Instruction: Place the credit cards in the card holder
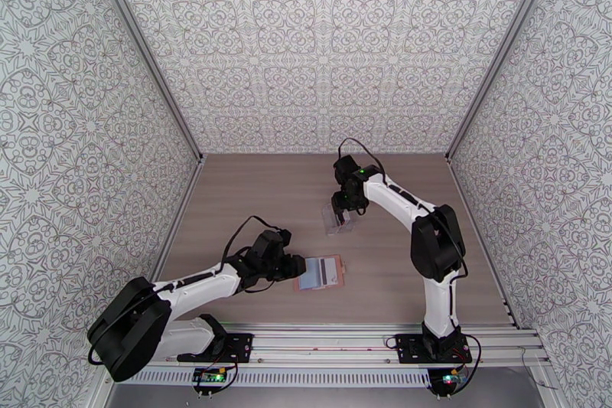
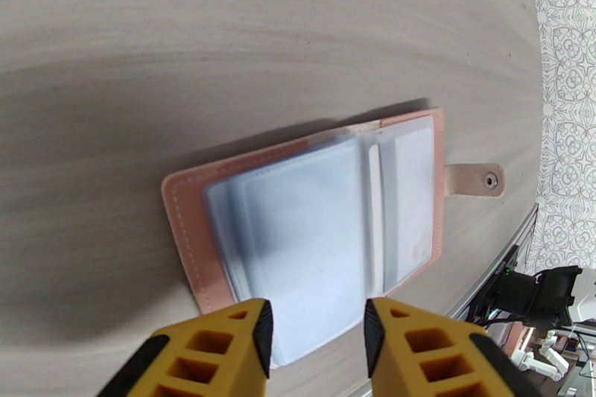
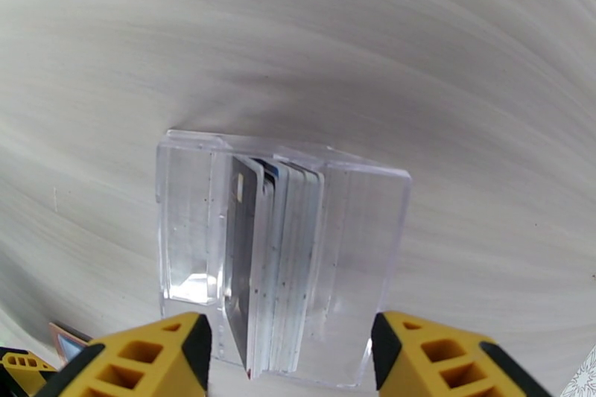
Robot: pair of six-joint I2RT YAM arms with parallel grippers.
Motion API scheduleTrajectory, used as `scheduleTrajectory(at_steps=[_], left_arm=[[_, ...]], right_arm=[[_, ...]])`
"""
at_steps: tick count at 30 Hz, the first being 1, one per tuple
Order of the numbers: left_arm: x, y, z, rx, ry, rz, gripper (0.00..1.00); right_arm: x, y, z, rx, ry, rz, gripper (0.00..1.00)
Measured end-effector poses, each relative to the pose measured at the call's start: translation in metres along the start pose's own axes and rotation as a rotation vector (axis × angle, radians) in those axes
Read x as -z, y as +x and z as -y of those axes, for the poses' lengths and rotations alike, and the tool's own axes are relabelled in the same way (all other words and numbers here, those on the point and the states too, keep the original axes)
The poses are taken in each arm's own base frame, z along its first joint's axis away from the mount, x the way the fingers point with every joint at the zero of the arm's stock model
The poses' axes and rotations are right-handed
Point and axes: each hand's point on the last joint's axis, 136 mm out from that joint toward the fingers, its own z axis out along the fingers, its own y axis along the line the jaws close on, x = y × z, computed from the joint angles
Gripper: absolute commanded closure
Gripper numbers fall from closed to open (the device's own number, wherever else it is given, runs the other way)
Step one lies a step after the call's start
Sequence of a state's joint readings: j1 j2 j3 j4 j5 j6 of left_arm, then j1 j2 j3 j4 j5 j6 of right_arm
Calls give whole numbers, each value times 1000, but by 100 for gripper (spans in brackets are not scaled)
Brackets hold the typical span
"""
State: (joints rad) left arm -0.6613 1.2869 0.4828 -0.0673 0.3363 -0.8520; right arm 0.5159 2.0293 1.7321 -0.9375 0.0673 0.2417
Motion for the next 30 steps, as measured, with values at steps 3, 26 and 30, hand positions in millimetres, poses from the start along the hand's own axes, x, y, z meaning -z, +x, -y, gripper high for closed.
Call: scheduleTrajectory(at_steps=[3, 26, 30], left_arm=[[-1, 2, 0, -2, -3, -6, 59], [-10, 9, -4, -4, -23, -39, 59], [-11, 10, -6, -2, -29, -43, 59]], right_arm=[[-1, 0, 0, 4, 1, -2, 38], [-28, 6, -1, 12, 16, -72, 50], [-27, 2, -1, 11, 15, -65, 51]])
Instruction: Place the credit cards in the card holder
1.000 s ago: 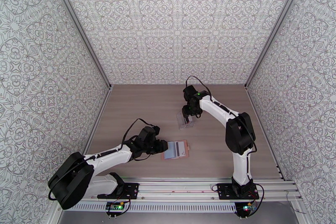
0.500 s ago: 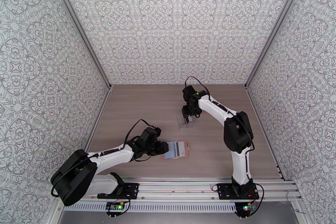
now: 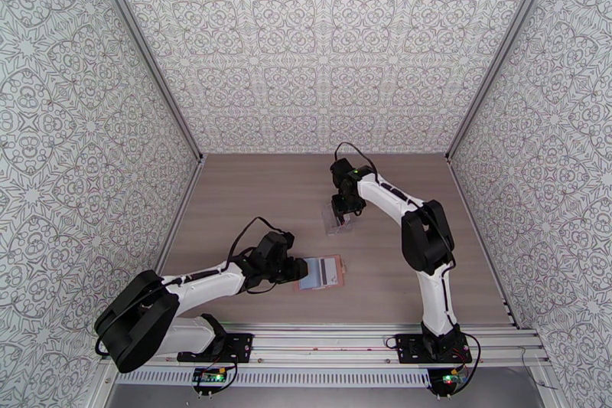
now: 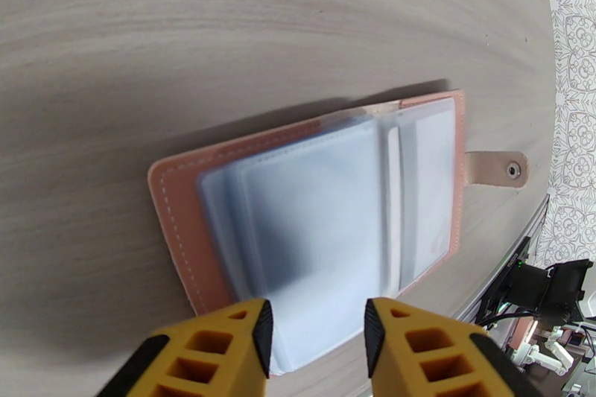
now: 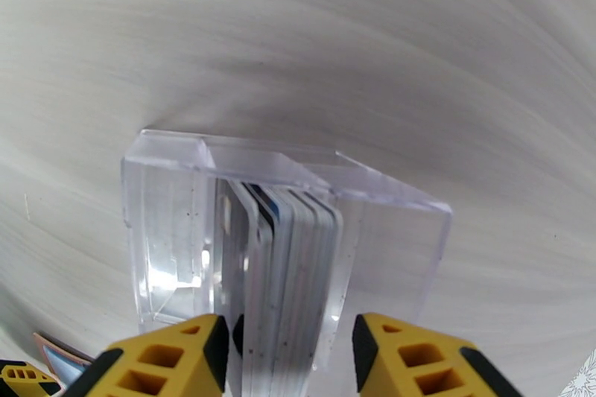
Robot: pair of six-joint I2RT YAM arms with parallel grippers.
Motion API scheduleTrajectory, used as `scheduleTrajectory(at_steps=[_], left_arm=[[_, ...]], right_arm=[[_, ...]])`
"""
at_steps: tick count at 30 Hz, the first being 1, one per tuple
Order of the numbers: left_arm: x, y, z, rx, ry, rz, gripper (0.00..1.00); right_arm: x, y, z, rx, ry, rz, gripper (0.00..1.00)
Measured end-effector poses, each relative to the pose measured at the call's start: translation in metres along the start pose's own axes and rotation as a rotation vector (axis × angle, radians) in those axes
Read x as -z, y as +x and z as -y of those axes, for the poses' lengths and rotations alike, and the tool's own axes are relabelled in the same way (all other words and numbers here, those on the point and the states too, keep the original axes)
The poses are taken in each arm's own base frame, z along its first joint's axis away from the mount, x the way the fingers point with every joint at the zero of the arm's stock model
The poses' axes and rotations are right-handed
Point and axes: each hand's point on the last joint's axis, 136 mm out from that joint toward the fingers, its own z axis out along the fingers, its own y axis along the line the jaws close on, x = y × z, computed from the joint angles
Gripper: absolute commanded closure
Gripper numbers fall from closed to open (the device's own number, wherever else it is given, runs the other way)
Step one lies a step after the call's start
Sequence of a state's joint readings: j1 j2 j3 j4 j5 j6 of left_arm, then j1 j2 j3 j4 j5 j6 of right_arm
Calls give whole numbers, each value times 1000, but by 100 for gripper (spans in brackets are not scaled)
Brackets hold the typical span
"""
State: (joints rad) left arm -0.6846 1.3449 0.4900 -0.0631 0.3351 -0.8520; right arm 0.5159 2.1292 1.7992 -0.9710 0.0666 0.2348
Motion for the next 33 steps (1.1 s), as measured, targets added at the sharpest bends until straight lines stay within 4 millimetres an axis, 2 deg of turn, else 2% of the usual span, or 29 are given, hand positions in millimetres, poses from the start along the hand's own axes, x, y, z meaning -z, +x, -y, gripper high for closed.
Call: scheduleTrajectory(at_steps=[18, 33], left_arm=[[-1, -1, 1, 0, 0, 0, 59], [-1, -1, 1, 0, 0, 0, 59]], right_arm=[[5, -4, 6, 0, 36, 10, 53], [6, -3, 10, 1, 58, 5, 64]])
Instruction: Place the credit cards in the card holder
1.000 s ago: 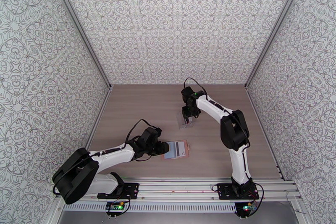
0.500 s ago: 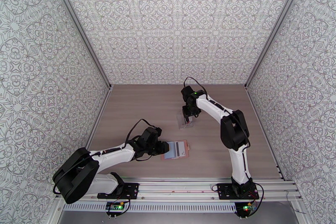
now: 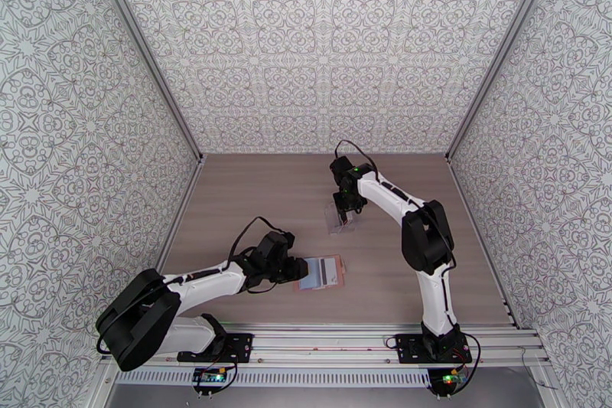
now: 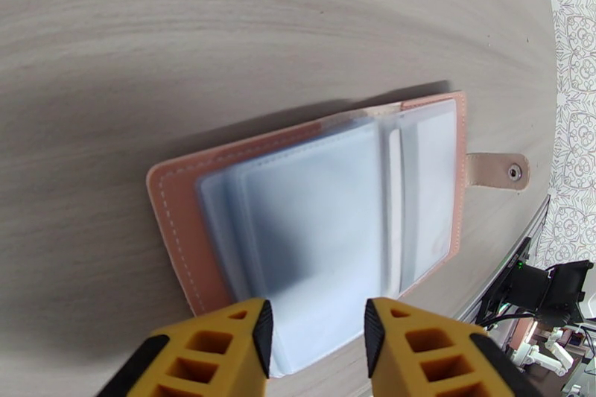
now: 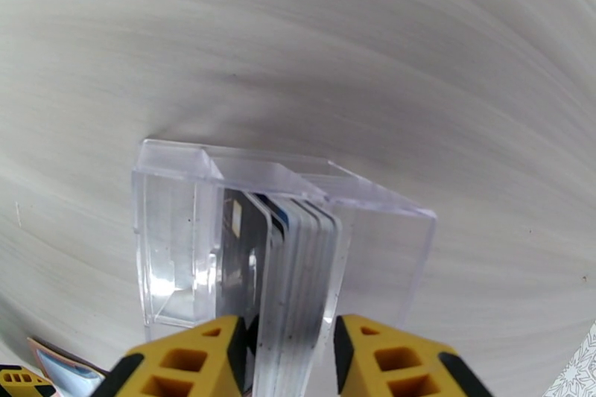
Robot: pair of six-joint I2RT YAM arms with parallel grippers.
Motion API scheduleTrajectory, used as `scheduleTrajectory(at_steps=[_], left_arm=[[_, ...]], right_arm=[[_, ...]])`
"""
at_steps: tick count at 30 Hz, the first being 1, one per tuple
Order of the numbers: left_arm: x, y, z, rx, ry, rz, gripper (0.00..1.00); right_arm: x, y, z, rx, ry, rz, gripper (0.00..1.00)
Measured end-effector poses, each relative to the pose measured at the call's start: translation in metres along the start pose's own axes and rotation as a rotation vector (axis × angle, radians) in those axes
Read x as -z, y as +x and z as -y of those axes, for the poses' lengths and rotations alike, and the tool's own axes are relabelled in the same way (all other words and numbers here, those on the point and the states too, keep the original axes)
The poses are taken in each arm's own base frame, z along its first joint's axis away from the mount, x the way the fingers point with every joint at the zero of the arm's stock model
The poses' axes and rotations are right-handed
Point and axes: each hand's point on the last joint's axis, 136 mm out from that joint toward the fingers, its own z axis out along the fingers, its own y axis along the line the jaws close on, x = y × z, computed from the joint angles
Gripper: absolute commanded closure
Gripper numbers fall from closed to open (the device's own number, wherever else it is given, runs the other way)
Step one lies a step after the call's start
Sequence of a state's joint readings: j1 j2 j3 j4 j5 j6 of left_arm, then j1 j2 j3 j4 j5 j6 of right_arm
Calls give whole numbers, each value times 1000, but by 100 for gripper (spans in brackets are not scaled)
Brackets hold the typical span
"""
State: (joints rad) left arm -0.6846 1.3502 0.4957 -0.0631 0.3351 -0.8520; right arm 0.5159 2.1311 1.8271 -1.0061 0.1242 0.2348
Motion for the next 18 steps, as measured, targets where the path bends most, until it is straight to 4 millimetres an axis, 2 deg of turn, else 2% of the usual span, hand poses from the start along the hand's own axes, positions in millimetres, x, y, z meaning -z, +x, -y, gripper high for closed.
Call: scheduleTrajectory(at_steps=[18], left_arm=[[0, 0, 0, 0, -2, 3, 59]], right_arm=[[4, 2, 11, 3, 63, -9, 67]])
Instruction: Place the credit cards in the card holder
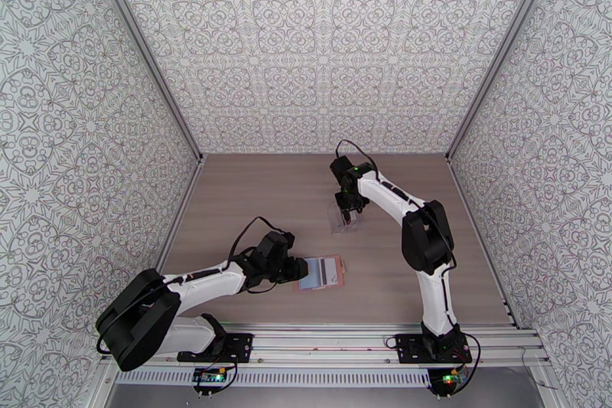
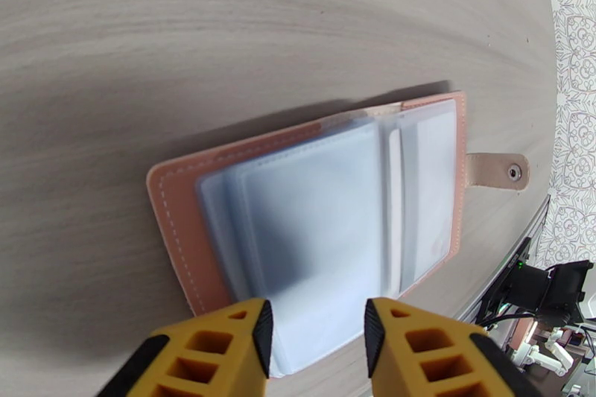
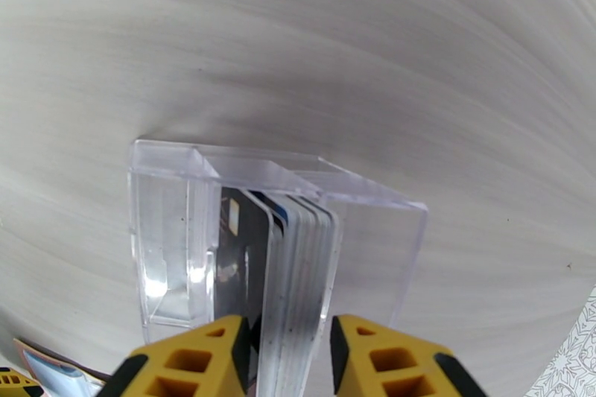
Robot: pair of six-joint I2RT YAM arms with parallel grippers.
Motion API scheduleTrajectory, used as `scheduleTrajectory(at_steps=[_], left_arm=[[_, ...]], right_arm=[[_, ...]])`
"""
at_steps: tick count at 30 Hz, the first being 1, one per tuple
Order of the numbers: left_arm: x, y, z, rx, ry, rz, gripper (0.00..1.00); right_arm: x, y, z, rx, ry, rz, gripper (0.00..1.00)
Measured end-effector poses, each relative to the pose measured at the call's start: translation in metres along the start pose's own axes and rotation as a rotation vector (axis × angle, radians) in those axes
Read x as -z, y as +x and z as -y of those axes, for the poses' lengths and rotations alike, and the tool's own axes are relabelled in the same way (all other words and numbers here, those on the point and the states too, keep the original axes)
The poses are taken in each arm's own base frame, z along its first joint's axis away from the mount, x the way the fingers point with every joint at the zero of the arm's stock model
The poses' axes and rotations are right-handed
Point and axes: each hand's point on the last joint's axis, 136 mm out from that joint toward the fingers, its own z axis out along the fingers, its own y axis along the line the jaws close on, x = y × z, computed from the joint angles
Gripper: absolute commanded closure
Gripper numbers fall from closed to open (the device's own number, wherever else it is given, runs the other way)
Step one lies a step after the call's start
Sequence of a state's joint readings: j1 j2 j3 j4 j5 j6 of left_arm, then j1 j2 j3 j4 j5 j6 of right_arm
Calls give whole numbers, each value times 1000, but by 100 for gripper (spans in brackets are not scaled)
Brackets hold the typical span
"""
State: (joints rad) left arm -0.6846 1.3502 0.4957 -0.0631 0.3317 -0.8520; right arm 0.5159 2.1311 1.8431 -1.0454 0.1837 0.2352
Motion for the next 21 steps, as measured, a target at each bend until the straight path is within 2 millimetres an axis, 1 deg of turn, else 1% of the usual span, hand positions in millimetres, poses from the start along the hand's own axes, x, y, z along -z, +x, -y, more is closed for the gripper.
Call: scheduleTrajectory(at_steps=[4, 8, 21], left_arm=[[0, -1, -1, 0, -5, 6, 59], [0, -2, -1, 0, -8, 10, 58], [0, -2, -2, 0, -10, 10, 58]], right_arm=[[0, 0, 0, 0, 2, -2, 72], [0, 1, 1, 1, 8, -3, 79], [1, 2, 2, 2, 10, -6, 90]])
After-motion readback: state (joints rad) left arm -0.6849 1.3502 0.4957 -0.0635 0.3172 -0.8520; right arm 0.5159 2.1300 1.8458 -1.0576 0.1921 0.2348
